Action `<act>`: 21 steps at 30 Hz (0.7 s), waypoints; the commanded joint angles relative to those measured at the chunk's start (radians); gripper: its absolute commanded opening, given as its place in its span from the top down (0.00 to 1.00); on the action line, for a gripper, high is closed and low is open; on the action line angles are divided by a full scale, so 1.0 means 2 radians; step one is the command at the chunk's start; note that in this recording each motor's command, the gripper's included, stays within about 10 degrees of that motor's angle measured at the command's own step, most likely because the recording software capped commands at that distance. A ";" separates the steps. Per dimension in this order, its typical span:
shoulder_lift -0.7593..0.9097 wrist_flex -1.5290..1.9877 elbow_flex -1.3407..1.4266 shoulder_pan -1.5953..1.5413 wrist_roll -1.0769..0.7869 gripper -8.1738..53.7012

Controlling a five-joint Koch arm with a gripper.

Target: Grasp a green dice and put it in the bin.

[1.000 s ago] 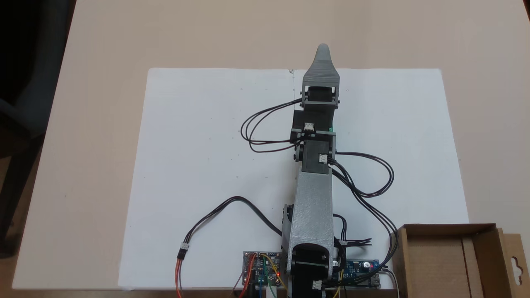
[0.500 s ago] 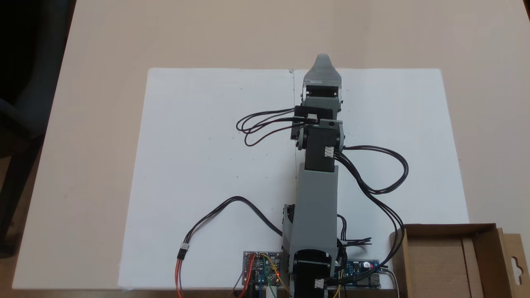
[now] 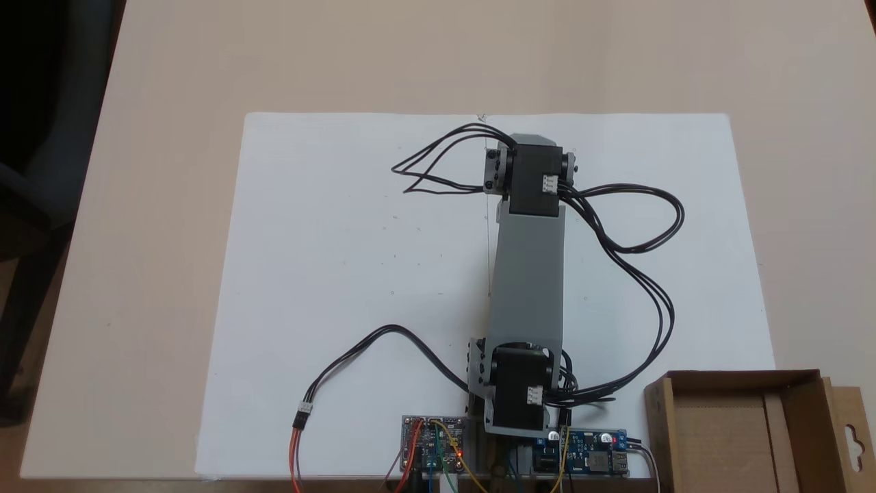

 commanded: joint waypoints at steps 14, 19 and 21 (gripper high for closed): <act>-0.074 0.025 -0.036 0.063 -0.001 0.19; -0.084 0.025 -0.038 0.072 -0.057 0.19; -0.085 0.025 -0.038 0.076 -0.072 0.18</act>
